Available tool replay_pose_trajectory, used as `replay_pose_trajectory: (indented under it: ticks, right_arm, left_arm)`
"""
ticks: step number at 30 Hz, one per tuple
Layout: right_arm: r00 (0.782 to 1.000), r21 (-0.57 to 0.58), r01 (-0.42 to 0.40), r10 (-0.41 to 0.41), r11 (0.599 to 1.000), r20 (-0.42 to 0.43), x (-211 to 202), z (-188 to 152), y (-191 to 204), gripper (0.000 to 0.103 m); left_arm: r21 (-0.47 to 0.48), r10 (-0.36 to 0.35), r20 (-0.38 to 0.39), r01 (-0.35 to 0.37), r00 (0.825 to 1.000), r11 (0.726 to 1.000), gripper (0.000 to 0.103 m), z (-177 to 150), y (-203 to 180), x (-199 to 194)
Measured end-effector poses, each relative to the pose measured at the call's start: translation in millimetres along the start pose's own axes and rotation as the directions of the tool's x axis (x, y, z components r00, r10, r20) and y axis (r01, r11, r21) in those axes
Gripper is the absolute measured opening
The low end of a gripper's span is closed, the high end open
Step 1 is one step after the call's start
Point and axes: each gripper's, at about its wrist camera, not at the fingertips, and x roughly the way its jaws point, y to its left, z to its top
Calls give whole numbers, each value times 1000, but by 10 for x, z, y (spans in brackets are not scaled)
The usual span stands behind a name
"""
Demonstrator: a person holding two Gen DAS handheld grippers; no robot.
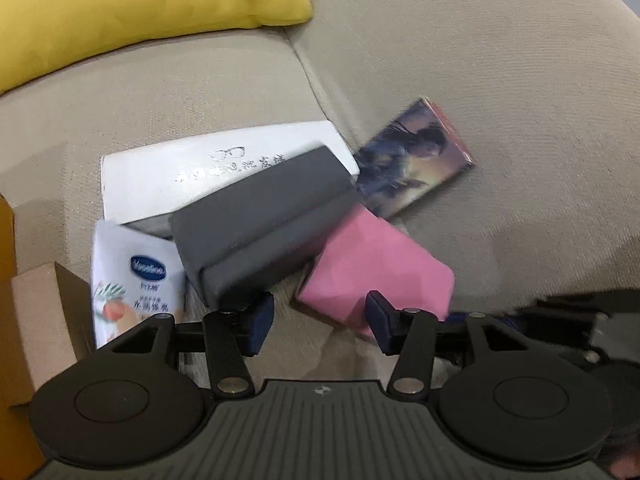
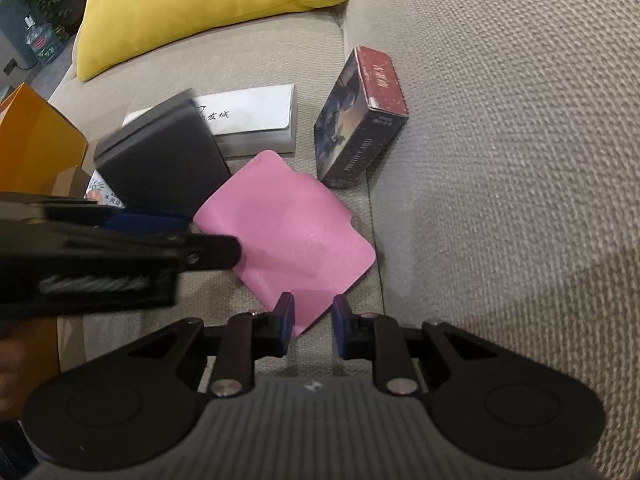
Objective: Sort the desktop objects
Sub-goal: 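Reach the left gripper to the pink card holder and grasp it, then lift the pink card holder with the left gripper while the right reaches the picture box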
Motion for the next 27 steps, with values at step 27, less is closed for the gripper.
replay_pose_trajectory:
  ticks: [27]
  right_arm:
    - [1000,-54,3,-2,999,13,-234,-125,-51,6]
  left_arm:
    - [11,-303,-52,304,951,953,30,204,-161,-461]
